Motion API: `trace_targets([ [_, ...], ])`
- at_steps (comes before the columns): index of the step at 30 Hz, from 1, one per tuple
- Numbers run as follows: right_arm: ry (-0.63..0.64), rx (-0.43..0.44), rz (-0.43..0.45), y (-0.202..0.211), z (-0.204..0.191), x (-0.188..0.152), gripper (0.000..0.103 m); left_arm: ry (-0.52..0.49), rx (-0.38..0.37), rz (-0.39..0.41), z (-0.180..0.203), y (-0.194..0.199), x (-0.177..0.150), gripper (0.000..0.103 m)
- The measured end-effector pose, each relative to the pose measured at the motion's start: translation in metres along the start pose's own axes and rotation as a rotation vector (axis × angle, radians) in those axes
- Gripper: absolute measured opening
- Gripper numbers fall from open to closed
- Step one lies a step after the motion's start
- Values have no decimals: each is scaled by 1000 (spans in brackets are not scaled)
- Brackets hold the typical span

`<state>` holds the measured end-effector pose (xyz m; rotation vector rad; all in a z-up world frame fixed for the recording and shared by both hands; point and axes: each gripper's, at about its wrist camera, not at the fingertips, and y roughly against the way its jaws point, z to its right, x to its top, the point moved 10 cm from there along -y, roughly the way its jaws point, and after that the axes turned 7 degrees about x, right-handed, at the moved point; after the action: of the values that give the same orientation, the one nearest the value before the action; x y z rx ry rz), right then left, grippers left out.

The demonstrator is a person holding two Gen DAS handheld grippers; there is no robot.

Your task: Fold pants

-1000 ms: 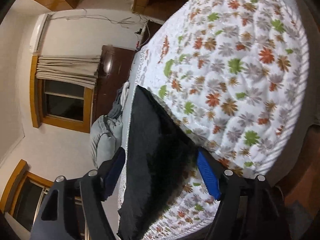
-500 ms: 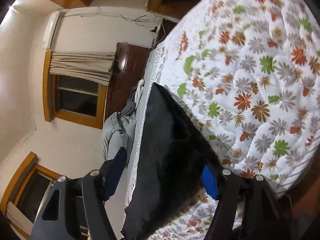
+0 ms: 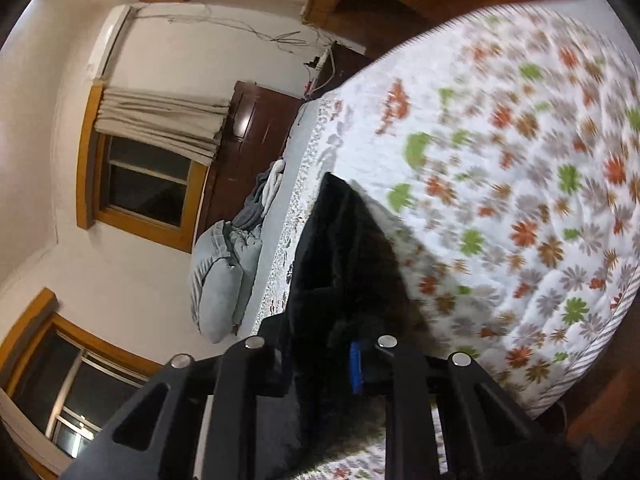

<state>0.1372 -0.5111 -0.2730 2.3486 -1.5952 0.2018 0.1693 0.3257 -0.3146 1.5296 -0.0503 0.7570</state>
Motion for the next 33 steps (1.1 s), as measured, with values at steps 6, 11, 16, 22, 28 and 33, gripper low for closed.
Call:
trace_targets([
  [6,134,-31,-13,-2,-62,-2,20,1,-6,0,1,1,-2,100],
  [11,233,-48,-24,-7,-113,-9,20,8,-21,5,0,3,-4,100],
  [16,309,-57,-39,-14,-152,-27,20,28,-54,14,-2,6,-3,100],
  [22,416,-65,-62,-32,-204,-47,20,35,-71,25,-1,8,-3,100],
  [28,576,-93,-105,-61,-258,-83,20,32,-81,31,0,10,-3,100],
  [33,732,-118,-149,-88,-300,-131,20,32,-93,33,0,11,-3,100],
])
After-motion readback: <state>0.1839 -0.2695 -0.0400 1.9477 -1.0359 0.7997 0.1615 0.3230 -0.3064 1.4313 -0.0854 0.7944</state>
